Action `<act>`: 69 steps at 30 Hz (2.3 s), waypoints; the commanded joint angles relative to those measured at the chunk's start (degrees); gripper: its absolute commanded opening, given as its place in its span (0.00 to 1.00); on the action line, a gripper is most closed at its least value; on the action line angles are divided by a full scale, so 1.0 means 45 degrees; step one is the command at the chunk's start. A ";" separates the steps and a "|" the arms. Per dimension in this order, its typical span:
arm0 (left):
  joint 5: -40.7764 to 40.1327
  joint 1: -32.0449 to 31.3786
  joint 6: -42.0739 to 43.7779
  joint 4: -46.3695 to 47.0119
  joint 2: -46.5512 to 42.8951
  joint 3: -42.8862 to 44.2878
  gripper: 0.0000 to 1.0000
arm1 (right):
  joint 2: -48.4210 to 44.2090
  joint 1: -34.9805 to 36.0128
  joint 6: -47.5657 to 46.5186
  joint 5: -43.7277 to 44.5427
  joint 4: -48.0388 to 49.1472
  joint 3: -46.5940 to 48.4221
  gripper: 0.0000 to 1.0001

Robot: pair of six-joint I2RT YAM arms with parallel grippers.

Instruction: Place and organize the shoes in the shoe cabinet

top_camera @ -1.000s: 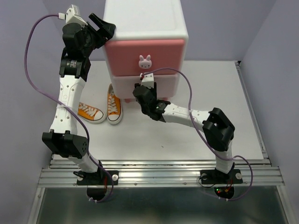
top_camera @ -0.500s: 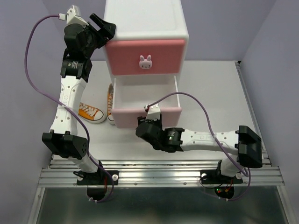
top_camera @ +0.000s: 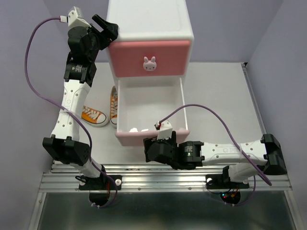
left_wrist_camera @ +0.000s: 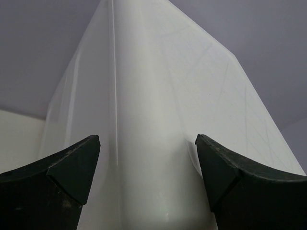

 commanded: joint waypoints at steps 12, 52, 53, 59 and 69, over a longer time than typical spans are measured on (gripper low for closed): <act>0.0870 -0.0394 0.1407 -0.4660 0.1587 0.2330 0.99 | -0.3305 0.0088 -0.1358 0.0693 -0.1498 0.1465 1.00; 0.3741 0.4528 0.0839 -0.5445 -0.1673 -0.2954 0.99 | -0.0903 -1.3194 -0.2746 -0.4323 -0.2767 0.5861 1.00; 0.3896 0.4528 0.0899 -0.5309 -0.1751 -0.4100 0.99 | -0.0903 -1.3194 -0.2726 -0.4323 -0.2942 0.5900 1.00; 0.4659 0.4470 0.1561 -0.4078 -0.2065 -0.7293 0.99 | -0.0903 -1.3194 -0.2219 -0.4246 -0.3958 0.5978 1.00; 0.3919 0.3358 0.2109 -0.3120 0.0588 -0.7083 0.99 | -0.0279 -1.3194 -0.2881 -0.4538 -0.4994 0.6681 1.00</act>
